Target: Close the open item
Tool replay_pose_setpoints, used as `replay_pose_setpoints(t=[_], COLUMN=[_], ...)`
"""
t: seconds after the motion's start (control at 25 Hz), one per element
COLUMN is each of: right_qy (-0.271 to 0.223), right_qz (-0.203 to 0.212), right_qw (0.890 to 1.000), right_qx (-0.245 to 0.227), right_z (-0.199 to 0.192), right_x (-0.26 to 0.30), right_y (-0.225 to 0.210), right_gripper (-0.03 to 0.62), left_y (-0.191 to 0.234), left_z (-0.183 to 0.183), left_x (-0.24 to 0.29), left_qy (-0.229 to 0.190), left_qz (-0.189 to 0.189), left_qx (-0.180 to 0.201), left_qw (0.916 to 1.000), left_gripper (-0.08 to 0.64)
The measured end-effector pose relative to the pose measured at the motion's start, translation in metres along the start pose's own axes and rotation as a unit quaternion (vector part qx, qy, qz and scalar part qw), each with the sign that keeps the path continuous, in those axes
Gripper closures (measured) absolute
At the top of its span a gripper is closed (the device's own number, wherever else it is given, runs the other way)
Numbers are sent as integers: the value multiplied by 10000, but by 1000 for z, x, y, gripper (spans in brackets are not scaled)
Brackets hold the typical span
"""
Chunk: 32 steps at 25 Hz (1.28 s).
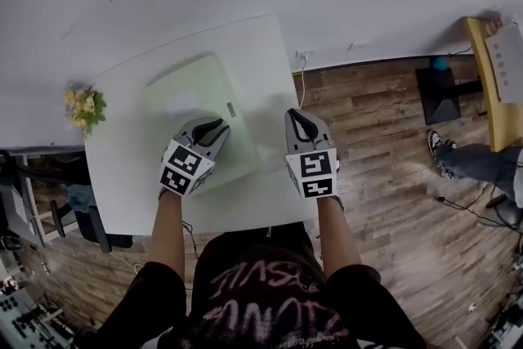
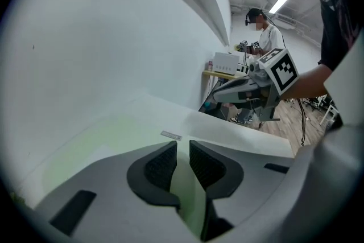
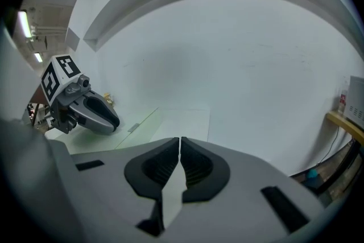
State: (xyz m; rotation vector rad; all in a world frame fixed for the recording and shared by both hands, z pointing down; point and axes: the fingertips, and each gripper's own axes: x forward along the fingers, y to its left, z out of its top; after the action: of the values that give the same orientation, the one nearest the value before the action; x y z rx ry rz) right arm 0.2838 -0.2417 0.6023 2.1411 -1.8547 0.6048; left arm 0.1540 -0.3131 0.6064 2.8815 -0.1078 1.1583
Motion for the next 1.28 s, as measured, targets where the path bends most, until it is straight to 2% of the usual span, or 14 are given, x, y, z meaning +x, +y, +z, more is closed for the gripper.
replay_pose_setpoints(t=[0.24, 0.44, 0.76, 1.0, 1.28], right_qy=[54, 131, 94, 60, -61], right_qz=[-42, -50, -49, 39, 171], right_qw=[10000, 9999, 9999, 9999, 9993], right_qx=[54, 73, 40, -116, -312], right_z=[-7, -17, -10, 1, 21], right_x=[-3, -4, -5, -7, -10], right_y=[-7, -9, -9, 4, 26], right_gripper=[566, 566, 566, 566, 566], left_y=[-1, -2, 0, 0, 14], left_z=[-8, -10, -10, -3, 12], left_x=[13, 18, 21, 11, -22], left_qy=[374, 473, 551, 382, -289], left_qz=[-18, -140, -89, 18, 477], left_qx=[28, -166, -248, -18, -309], left_qw=[9993, 9986, 9981, 9993, 9980], left_gripper=[488, 489, 491, 500, 508])
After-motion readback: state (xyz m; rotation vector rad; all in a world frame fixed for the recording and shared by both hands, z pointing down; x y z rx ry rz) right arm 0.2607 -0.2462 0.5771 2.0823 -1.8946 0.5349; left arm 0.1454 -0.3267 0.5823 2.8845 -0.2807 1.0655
